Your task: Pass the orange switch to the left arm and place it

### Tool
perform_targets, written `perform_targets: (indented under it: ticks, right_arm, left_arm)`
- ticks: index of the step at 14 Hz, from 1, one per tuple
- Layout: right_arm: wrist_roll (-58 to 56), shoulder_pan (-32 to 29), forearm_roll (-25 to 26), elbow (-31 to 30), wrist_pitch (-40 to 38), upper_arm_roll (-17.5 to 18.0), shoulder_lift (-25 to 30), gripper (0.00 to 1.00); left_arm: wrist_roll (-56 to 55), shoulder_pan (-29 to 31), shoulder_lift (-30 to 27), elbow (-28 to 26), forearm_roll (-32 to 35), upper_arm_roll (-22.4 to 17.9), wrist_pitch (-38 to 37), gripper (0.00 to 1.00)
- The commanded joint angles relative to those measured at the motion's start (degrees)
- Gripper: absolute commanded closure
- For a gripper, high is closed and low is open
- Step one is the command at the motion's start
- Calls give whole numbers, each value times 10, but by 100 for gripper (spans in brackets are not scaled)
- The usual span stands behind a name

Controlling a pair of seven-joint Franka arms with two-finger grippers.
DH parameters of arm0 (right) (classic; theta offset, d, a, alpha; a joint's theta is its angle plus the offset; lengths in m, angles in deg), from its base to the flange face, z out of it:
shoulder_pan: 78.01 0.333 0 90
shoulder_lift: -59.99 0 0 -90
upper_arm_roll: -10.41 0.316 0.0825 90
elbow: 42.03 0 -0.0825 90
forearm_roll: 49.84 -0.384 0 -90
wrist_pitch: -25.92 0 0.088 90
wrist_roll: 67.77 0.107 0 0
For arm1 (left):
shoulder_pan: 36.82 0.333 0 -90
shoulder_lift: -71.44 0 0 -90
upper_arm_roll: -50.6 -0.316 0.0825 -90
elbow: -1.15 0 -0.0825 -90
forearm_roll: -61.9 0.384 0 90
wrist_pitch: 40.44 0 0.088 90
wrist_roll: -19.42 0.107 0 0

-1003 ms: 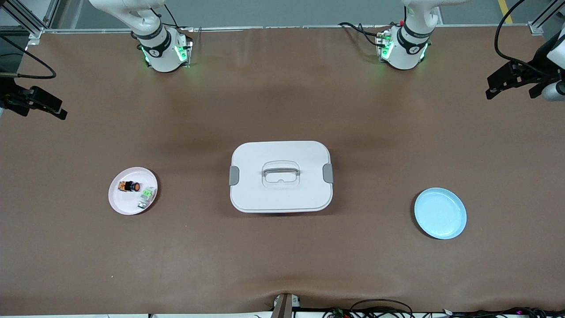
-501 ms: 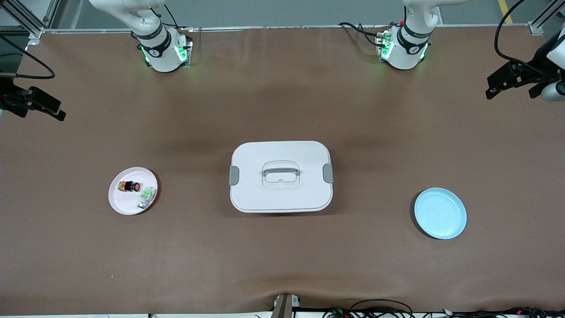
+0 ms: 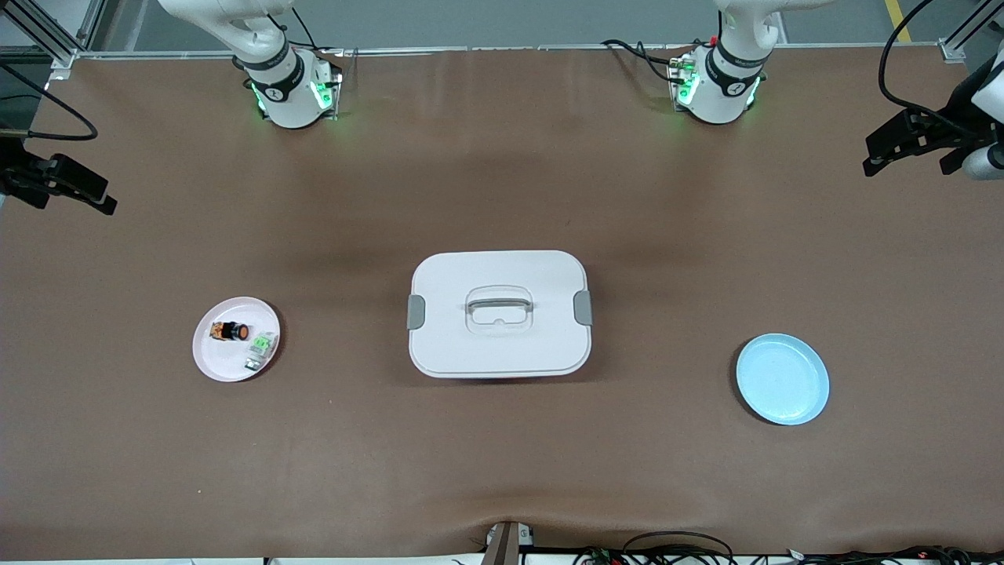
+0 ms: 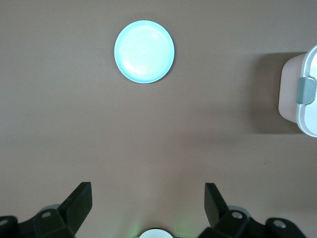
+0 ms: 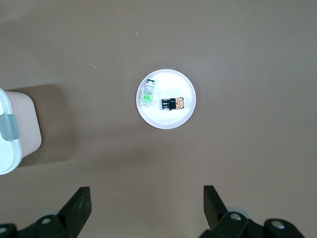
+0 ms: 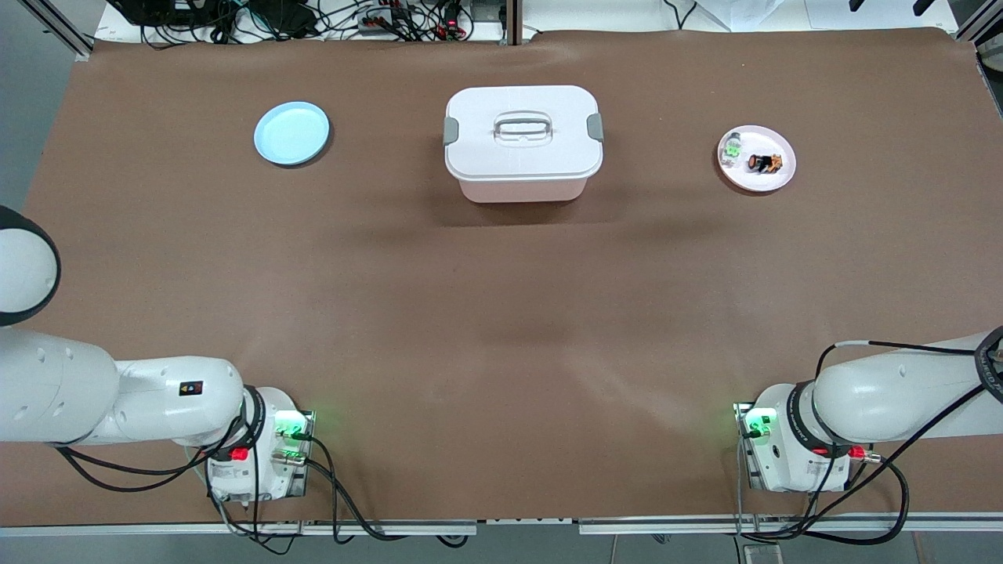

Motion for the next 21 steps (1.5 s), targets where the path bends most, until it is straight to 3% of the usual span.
perform_targets:
  ticks: [1,12,15,21]
  right_arm:
    - [-4,0,-1,-2,-2,-1,10,0]
    - [3,-15,4,11,1,-4,-21,0]
    - [-3,-7,7,15,34,-1,-97,0]
    - [-4,-5,2,9,90,-1,-151,0]
  left_arm:
    - [-2,2,-16,-11,3,0,-4,0]
    - [-2,2,-16,-14,3,1,-5,0]
    - [-3,2,-16,-17,3,1,-7,0]
    - [-1,2,-19,-18,3,1,-7,0]
